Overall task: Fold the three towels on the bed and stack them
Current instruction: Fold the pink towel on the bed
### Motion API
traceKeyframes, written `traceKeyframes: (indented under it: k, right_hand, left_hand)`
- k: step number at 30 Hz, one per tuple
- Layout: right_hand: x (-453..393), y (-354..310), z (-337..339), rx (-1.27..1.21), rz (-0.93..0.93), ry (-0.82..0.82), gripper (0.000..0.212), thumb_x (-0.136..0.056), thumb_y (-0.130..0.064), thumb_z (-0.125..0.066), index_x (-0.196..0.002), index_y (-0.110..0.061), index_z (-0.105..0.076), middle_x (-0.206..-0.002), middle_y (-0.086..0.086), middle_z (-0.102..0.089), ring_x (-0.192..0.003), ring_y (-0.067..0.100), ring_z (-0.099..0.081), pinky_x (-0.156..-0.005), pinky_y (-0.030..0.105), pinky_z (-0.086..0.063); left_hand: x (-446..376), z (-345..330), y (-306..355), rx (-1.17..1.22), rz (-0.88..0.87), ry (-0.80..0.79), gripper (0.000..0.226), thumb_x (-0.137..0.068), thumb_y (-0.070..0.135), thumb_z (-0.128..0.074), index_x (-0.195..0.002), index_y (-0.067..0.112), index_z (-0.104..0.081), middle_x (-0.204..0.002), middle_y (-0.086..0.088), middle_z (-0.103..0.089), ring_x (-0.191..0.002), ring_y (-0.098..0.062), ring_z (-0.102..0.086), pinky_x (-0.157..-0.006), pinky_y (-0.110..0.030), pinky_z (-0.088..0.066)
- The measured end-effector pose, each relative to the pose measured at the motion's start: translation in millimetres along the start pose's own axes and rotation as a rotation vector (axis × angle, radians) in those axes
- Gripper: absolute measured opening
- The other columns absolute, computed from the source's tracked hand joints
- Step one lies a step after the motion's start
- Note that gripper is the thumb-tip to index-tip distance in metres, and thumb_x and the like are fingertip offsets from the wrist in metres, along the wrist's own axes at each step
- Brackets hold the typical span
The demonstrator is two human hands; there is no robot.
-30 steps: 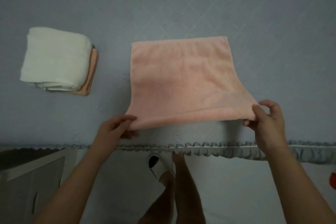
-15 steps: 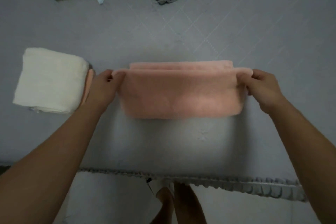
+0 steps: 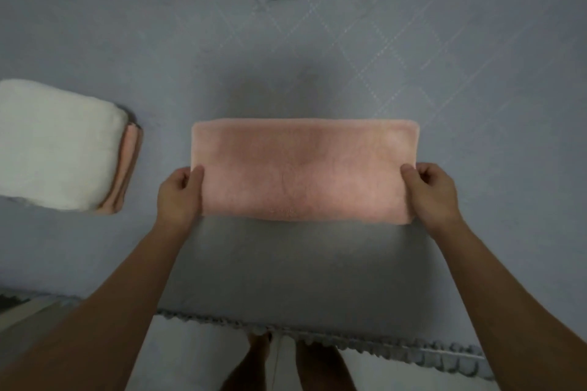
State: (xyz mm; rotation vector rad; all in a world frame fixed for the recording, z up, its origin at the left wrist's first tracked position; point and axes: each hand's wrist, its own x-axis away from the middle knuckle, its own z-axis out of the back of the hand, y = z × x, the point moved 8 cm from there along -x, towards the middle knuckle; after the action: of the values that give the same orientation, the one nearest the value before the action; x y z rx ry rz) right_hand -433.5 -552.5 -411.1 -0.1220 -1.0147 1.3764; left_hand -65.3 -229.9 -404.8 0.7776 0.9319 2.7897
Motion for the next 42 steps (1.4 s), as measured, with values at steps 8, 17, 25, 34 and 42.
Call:
traceKeyframes:
  k: [8,17,25,34,42]
  right_hand:
    - [-10,-2,12,0.047,0.002,0.155,0.014,-0.089,-0.032,-0.063,-0.092,-0.019,-0.062,-0.090,0.002,-0.065,-0.093,0.028,-0.065,-0.084,0.039,-0.050]
    - [89,-114,-86,0.471,0.607,0.017,0.067,-0.092,-0.025,-0.056,-0.149,-0.001,-0.031,-0.158,0.023,-0.024,-0.149,0.037,-0.015,-0.118,0.048,-0.007]
    - [72,-103,-199,0.896,1.047,-0.205,0.079,-0.092,-0.053,-0.038,-0.155,-0.009,-0.021,-0.163,0.012,-0.018,-0.151,0.028,-0.010,-0.120,0.039,0.008]
    - [-8,-22,-22,0.789,0.225,0.185,0.079,-0.094,-0.055,-0.029,-0.155,-0.007,-0.014,-0.164,0.017,-0.010,-0.150,0.034,-0.009,-0.117,0.055,-0.007]
    - [102,49,-55,-0.532,-0.593,0.172,0.046,-0.087,-0.047,-0.064,-0.107,-0.005,-0.063,-0.091,0.015,-0.067,-0.072,0.028,-0.066,-0.059,0.031,-0.055]
  left_hand:
    - [11,-23,-4,-0.223,0.010,-0.086,0.031,-0.098,0.036,-0.050,-0.084,0.009,-0.057,-0.076,-0.009,-0.058,-0.077,-0.029,-0.058,-0.064,-0.032,-0.033]
    - [65,-47,92,-0.327,-0.656,-0.041,0.049,-0.099,0.015,-0.038,-0.147,0.003,-0.037,-0.157,-0.011,-0.030,-0.145,-0.011,-0.025,-0.119,-0.028,-0.017]
    - [-3,-94,58,-0.738,-0.970,-0.153,0.065,-0.096,0.045,-0.032,-0.155,0.019,-0.022,-0.163,-0.014,-0.018,-0.150,-0.034,-0.013,-0.121,-0.042,0.000]
    - [-2,-81,88,-0.684,-0.878,-0.187,0.062,-0.090,0.053,-0.044,-0.147,0.031,-0.035,-0.154,-0.005,-0.038,-0.141,-0.028,-0.032,-0.114,-0.043,-0.017]
    - [-50,-72,124,-0.547,-0.466,-0.574,0.047,-0.073,0.035,-0.075,-0.115,0.020,-0.059,-0.114,-0.006,-0.067,-0.106,-0.026,-0.062,-0.092,-0.039,-0.045]
